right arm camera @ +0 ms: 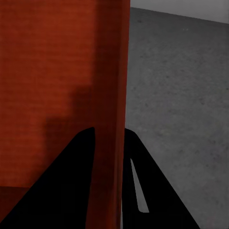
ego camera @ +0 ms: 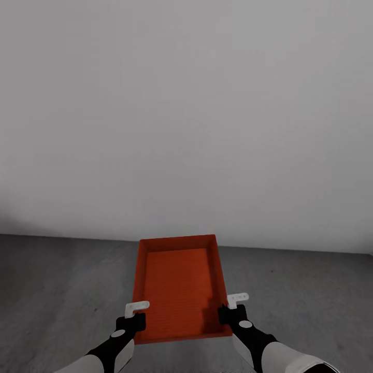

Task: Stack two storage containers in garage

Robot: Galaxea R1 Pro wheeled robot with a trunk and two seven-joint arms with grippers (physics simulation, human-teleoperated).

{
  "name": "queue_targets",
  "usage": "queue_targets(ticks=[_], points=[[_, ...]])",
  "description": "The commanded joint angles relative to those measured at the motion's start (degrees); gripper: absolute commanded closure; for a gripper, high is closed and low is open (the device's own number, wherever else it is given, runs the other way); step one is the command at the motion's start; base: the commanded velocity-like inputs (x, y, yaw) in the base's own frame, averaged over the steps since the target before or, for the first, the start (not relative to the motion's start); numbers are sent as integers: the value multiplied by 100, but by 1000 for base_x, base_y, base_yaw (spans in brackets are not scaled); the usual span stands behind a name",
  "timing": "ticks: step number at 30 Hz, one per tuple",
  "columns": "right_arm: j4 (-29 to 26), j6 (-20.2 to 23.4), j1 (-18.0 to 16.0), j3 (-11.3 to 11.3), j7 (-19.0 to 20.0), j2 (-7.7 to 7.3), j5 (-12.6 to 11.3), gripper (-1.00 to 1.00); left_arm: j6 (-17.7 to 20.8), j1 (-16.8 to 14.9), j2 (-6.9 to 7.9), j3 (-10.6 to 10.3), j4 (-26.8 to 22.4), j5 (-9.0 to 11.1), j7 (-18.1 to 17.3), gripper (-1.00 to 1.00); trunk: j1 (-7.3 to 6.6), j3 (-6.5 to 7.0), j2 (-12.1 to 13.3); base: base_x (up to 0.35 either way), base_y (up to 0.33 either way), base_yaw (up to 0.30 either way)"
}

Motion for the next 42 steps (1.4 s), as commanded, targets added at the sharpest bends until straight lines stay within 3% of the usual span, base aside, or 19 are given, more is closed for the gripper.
queue_targets(ticks=[1, 42], points=[[-166, -3, -5, -360, -3, 128, -158, 100, -6, -3, -4, 207, 5, 58, 18, 100, 1, -17, -7, 0, 0, 0], [-166, -2, -5, -362, -1, 128, -158, 100, -6, -3, -4, 208, 5, 58, 18, 100, 1, -400, -7, 0, 0, 0]])
